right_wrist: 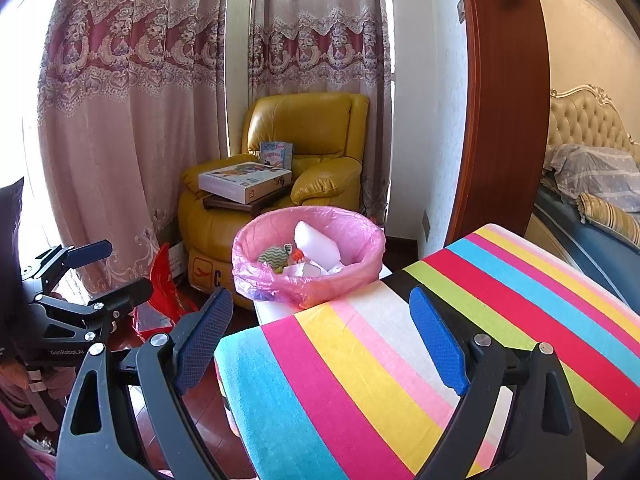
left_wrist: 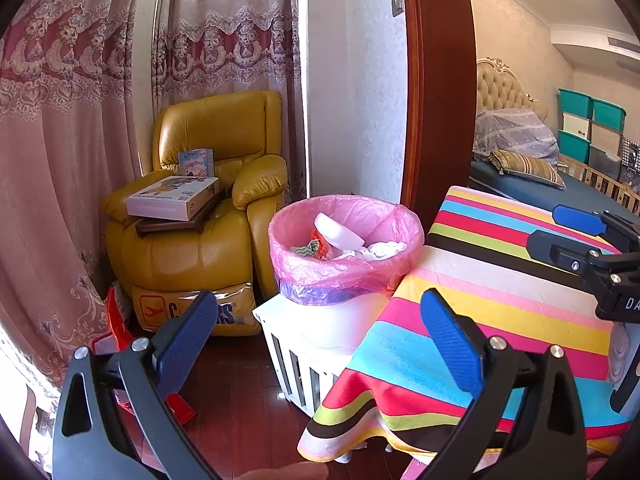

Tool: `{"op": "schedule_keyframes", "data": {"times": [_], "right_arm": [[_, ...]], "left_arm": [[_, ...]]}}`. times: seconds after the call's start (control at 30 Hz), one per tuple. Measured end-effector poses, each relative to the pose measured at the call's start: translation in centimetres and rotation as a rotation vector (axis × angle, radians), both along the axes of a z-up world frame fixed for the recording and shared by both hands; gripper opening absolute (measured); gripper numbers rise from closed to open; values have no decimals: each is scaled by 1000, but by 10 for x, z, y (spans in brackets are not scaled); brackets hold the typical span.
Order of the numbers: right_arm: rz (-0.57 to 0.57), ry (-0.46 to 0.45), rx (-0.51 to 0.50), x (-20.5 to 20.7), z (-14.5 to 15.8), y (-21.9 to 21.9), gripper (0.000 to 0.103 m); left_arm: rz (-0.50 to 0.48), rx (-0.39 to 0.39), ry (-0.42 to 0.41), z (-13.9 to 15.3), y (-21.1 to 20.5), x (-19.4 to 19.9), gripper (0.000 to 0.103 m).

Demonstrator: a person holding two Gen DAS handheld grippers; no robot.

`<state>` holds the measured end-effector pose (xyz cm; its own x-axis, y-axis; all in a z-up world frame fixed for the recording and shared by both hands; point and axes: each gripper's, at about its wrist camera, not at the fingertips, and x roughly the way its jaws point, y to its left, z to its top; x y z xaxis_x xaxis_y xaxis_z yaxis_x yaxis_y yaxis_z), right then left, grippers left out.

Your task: Collect trash

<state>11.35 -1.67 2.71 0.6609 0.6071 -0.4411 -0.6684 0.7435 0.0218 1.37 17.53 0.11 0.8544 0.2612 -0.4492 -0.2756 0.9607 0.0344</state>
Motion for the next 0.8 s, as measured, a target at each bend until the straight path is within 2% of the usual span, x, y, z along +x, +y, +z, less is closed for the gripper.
{"op": "schedule_keyframes", "data": {"times": [0.8], "right_arm": [[-8,19,15,4,-2,-1,85]], "left_arm": [[-2,-8,7,-2,2,1,98]]}}
